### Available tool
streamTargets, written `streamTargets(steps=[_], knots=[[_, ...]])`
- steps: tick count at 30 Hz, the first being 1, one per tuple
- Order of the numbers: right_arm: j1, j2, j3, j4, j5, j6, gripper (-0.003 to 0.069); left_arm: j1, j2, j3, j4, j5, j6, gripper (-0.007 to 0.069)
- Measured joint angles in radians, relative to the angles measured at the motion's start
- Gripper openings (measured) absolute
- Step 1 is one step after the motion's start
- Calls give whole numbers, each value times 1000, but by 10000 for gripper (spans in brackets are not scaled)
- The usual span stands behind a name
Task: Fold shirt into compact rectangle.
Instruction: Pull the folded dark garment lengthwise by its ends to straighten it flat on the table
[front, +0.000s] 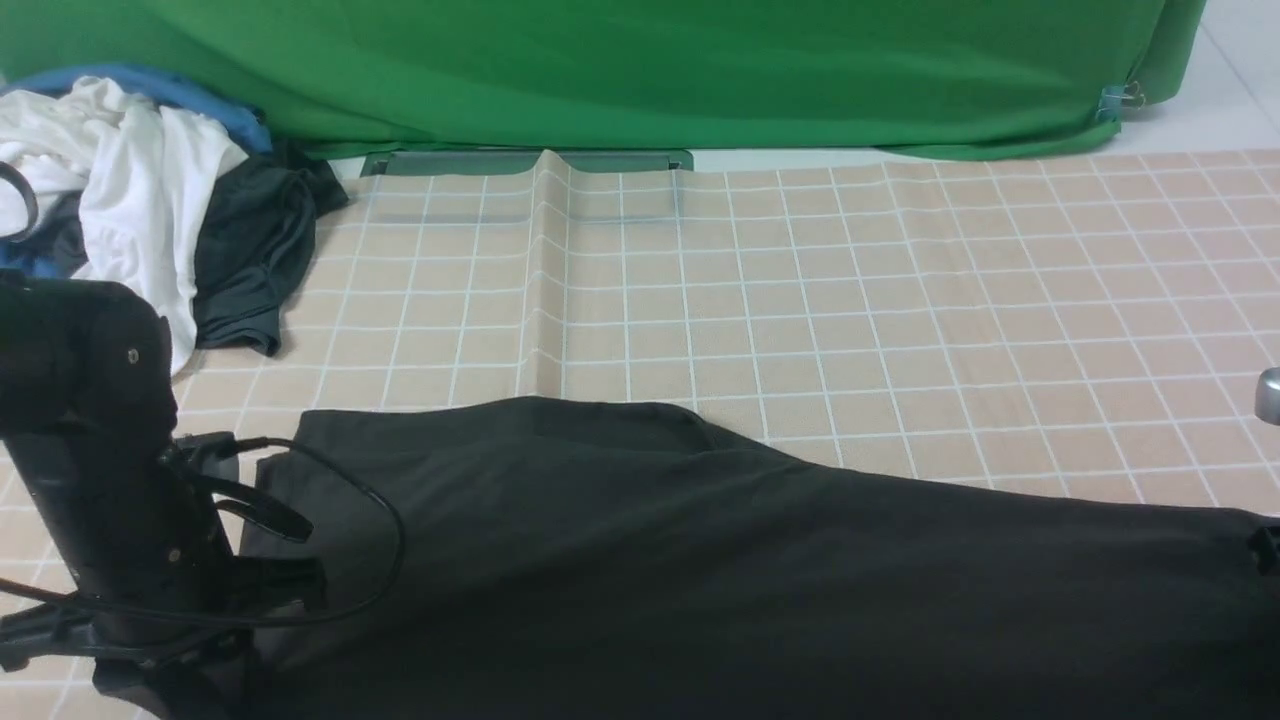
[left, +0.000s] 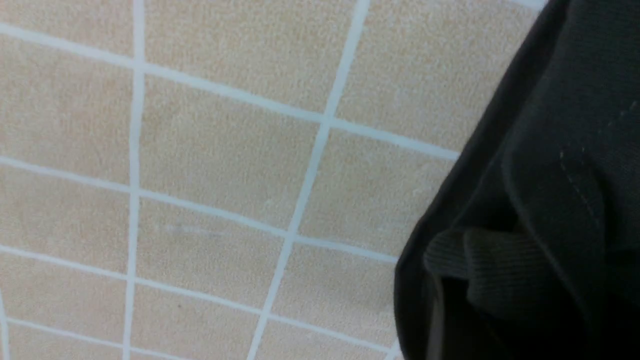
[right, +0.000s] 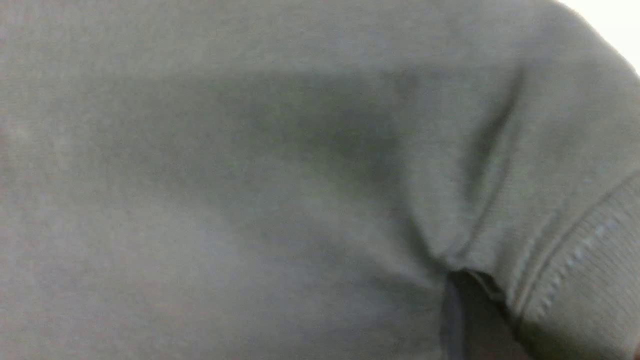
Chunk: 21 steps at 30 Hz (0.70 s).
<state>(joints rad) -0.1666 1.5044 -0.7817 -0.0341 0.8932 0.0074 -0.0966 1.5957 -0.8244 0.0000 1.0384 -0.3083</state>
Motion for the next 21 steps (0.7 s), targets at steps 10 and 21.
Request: streamTargets(steps=[10,21], knots=[[0,0,-7,-17,7,11,369,0,1,-172,77,148,-10,452],[-1,1,-49,-37,11,46,626,0,22,-299,34,-12,6,557]])
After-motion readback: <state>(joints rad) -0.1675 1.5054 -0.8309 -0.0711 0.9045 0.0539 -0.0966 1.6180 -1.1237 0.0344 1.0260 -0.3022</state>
